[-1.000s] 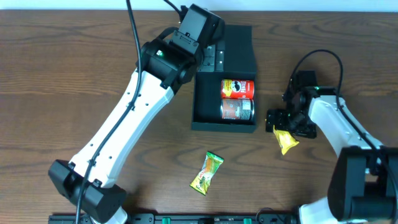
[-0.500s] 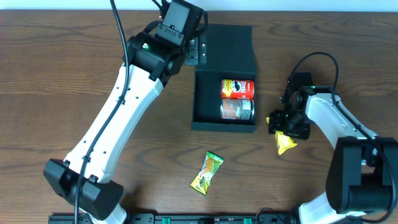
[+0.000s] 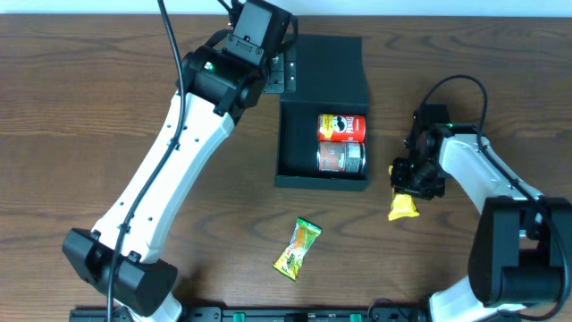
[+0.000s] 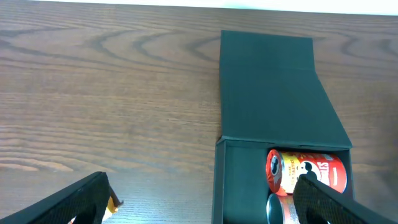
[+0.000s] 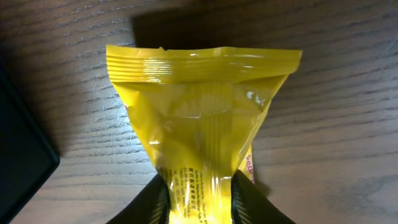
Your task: Pack container
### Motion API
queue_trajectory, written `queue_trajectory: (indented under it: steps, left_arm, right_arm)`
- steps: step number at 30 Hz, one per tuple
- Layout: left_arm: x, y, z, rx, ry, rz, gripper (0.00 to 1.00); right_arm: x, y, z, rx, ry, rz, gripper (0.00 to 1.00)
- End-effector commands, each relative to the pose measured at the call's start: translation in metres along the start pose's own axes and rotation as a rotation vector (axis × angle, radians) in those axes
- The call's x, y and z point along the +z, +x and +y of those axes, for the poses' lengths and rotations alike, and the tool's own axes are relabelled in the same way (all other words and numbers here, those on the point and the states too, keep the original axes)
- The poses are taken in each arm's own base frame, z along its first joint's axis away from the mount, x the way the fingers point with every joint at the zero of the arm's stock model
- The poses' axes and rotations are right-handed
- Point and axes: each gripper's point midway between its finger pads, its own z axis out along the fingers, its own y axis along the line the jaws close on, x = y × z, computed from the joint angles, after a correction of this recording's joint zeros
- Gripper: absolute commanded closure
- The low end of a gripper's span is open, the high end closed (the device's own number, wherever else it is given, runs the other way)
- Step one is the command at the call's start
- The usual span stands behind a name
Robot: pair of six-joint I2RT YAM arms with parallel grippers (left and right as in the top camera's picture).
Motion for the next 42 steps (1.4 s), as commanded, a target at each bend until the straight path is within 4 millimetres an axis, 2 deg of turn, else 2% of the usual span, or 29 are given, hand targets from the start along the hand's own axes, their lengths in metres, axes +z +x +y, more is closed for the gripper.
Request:
queue_trajectory:
  steps: [1, 5, 16, 30, 35, 38, 42]
  left_arm:
    - [-0.010, -0.010, 0.007, 0.008, -0.018, -0.035, 0.05]
    - [-0.010, -0.010, 0.007, 0.008, -0.017, -0.035, 0.05]
    - [-0.010, -0.012, 0.006, 0.005, -0.013, -0.046, 0.04]
    - [-0.010, -0.014, 0.006, 0.003, -0.011, -0.052, 0.05]
    - [-0.010, -0.015, 0.005, 0.001, -0.009, -0.057, 0.05]
    - [-0.010, -0.017, 0.004, -0.001, -0.005, -0.065, 0.05]
    - [-0.011, -0.019, 0.003, -0.004, -0.001, -0.074, 0.05]
  right_arm:
    - [0.002, 0.002, 0.001, 0.013, -0.003, 0.010, 0.73]
    - [0.002, 0.003, 0.002, 0.013, -0.005, 0.011, 0.73]
    - [-0.005, 0.001, 0.024, 0.010, -0.130, 0.025, 0.76]
    - [-0.078, -0.046, 0.040, -0.043, -0.155, -0.099, 0.78]
    - [-0.100, -0.056, 0.047, -0.049, -0.178, -0.136, 0.78]
    - [-0.115, -0.059, 0.063, -0.071, -0.244, -0.151, 0.77]
    - [-0.125, -0.058, 0.086, -0.114, -0.313, -0.162, 0.77]
